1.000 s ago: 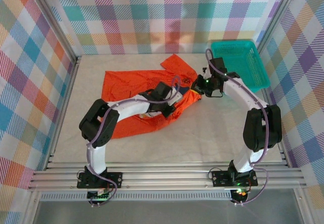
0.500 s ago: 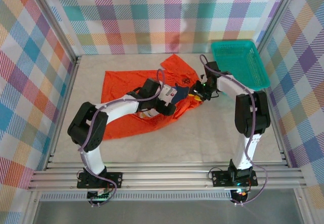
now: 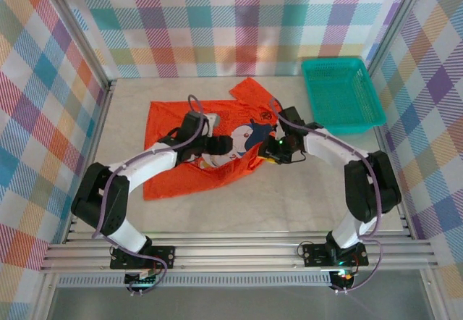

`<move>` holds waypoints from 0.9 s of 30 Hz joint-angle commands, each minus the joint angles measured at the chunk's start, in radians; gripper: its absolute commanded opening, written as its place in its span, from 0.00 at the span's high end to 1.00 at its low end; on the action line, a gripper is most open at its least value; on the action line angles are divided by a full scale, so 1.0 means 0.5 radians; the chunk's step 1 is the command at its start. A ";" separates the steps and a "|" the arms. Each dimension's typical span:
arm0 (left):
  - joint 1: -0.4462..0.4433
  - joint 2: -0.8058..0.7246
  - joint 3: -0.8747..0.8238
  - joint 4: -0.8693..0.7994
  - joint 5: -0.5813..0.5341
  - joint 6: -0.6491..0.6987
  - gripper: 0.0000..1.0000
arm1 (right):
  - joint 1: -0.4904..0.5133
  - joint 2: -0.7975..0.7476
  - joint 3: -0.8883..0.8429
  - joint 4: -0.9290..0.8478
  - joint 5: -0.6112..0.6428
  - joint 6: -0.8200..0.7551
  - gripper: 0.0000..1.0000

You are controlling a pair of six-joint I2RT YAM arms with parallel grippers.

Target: Fold the inside-out t-shirt

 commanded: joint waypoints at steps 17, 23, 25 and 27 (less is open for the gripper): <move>-0.238 0.356 -0.030 0.032 0.221 -0.084 0.32 | 0.039 0.397 0.109 0.349 -0.044 0.259 0.84; -0.165 0.526 0.007 -0.033 0.139 -0.072 0.60 | 0.039 0.225 0.084 0.205 -0.116 0.166 1.00; -0.088 0.530 0.005 -0.069 0.163 -0.083 0.75 | 0.037 0.119 0.037 0.114 -0.139 0.089 1.00; -0.015 0.491 -0.013 -0.102 0.183 -0.080 0.86 | 0.012 -0.001 -0.047 0.030 -0.148 0.013 1.00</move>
